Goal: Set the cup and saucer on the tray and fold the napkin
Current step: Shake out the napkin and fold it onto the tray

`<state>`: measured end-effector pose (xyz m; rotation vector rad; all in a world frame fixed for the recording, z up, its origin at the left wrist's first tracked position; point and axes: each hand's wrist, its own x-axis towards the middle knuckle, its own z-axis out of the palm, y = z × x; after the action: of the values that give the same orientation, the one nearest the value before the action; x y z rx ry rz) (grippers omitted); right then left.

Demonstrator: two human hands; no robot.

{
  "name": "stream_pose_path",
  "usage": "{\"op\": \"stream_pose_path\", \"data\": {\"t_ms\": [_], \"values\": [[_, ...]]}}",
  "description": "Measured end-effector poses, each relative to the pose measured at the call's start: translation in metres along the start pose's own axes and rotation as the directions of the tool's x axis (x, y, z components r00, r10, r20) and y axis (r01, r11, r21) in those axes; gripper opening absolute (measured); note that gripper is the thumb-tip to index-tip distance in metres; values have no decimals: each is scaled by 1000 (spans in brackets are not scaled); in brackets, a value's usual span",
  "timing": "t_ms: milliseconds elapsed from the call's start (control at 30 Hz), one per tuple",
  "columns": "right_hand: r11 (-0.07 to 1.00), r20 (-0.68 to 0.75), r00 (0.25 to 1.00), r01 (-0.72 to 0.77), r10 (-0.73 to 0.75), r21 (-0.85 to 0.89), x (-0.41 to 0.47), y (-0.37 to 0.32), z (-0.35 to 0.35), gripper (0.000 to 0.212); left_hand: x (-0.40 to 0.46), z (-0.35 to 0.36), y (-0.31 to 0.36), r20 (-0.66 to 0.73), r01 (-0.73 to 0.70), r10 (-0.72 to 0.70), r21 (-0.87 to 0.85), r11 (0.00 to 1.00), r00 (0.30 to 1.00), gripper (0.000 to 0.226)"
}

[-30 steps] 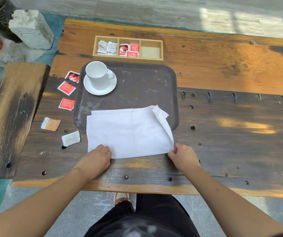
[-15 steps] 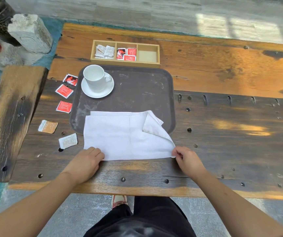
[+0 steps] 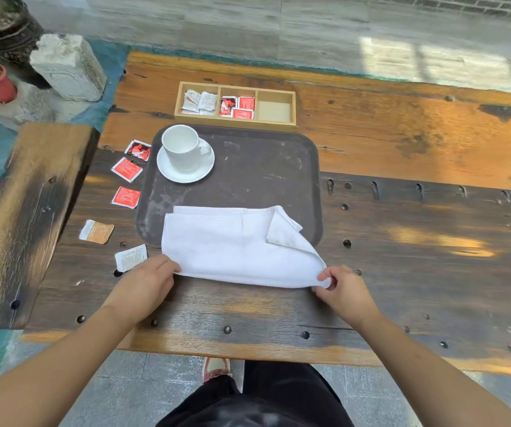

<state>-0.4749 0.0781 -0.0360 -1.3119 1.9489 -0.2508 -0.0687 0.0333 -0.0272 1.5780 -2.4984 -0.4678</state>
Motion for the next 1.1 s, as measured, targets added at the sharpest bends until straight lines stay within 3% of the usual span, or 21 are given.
{"op": "stream_pose_path", "data": {"t_ms": [233, 333, 467, 567, 667, 700, 767, 867, 933, 1000, 1100], "values": [[986, -189, 968, 156, -166, -67, 7, -35, -49, 15, 34, -54, -5, -235, -8, -15, -97, 995, 972, 22], [974, -232, 971, 107, -59, 201, 13, -55, -74, 12, 54, -83, -10, -276, 16, -54, -136, 991, 960, 21], [733, -96, 989, -20, 116, 680, 15, -88, -102, 19, 79, -120, -14, -298, 22, -81, -197, 980, 951, 17], [574, -9, 994, -57, 112, 817, 14, -109, -125, 26, 93, -147, -15, -336, 6, -84, -225, 974, 938, 22], [506, -35, 997, -4, 69, 863, 15, -130, -146, 24, 103, -171, -15, -341, -2, -79, -232, 973, 937, 28], [531, -49, 998, 21, 38, 847, 15, -136, -152, 19, 106, -178, -16, -341, 0, -83, -237, 972, 936, 28], [702, -108, 994, 94, -24, 706, 15, -144, -162, 17, 110, -191, -16, -335, 21, -104, -244, 969, 936, 26], [934, -262, 954, 217, -142, 283, 13, -153, -176, 13, 114, -207, -15, -339, 60, -138, -230, 971, 931, 22], [957, -306, 914, 288, -266, 28, 12, -162, -186, 8, 116, -217, -14, -338, 78, -150, -219, 973, 929, 12], [943, -305, 893, 316, -332, -103, 13, -168, -196, 15, 119, -228, -14, -331, 88, -152, -198, 976, 931, 6], [934, -295, 894, 357, -337, 13, 18, -174, -206, 21, 125, -239, -16, -300, 164, -256, -300, 940, 919, 8]]}}
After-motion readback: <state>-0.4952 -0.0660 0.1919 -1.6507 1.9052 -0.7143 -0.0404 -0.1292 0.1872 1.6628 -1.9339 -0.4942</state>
